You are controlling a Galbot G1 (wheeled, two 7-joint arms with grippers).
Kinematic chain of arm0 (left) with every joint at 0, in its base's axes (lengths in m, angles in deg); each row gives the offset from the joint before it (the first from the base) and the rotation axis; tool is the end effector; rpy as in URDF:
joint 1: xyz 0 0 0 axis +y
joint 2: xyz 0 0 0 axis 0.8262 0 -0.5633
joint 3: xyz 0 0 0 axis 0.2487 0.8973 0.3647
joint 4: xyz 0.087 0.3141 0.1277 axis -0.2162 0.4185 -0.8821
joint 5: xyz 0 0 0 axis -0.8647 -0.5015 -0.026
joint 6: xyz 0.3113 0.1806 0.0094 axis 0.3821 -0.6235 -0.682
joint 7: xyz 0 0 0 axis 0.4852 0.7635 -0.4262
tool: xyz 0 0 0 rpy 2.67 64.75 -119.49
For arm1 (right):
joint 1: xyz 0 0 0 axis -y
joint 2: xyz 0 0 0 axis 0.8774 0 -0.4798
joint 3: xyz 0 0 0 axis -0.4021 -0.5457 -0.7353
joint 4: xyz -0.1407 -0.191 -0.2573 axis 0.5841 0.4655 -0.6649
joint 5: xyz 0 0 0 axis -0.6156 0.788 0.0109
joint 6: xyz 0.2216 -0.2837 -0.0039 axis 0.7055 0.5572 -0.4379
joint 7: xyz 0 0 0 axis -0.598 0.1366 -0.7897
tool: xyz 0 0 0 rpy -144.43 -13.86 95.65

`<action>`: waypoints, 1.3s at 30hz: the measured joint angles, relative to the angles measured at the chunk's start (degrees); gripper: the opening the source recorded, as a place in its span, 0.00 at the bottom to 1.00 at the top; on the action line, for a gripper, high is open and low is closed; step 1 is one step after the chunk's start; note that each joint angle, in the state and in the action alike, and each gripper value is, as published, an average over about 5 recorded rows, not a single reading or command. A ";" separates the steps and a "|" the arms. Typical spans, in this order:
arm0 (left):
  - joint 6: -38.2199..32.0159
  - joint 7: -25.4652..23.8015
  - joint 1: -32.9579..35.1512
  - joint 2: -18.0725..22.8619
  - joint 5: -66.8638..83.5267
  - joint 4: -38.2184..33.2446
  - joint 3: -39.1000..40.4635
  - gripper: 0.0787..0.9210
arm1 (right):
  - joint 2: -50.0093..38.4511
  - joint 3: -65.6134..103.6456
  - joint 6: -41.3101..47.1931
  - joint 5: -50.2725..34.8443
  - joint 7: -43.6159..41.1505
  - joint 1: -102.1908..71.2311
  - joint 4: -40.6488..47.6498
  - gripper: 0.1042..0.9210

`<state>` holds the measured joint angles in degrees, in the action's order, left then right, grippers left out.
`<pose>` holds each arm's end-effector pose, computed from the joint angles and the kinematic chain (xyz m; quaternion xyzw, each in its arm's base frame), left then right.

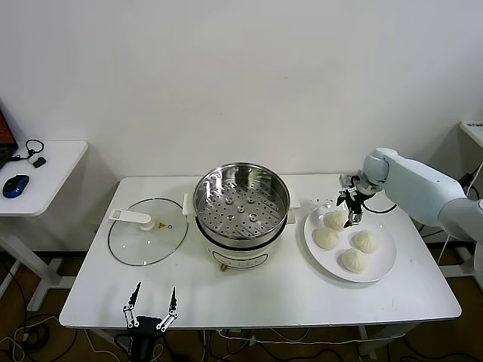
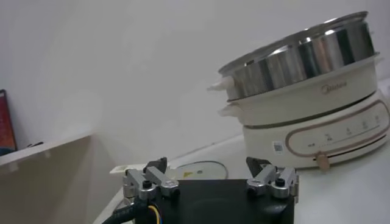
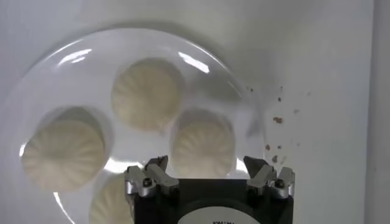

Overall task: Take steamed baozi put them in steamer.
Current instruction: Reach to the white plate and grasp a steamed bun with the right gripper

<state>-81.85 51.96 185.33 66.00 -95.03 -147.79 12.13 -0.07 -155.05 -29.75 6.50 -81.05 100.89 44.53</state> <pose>0.0879 0.0286 -0.4461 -0.0156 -0.9850 -0.1715 0.0075 0.6110 -0.1848 -0.2287 0.4859 -0.5373 0.5270 0.4444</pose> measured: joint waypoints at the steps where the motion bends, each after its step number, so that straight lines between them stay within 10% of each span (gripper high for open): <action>1: -0.03 0.02 -0.07 0.00 -0.09 0.08 -0.07 0.88 | 0.25 0.18 -0.03 0.12 0.08 -0.14 0.33 0.88; 39: -0.11 0.14 -0.85 0.00 -1.25 0.94 -0.83 0.88 | 0.79 0.49 0.17 0.25 -0.40 0.03 0.68 0.68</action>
<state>-81.96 52.10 184.48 66.00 -96.28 -146.85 11.29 0.72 -154.56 -29.58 6.75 -81.46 100.93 45.22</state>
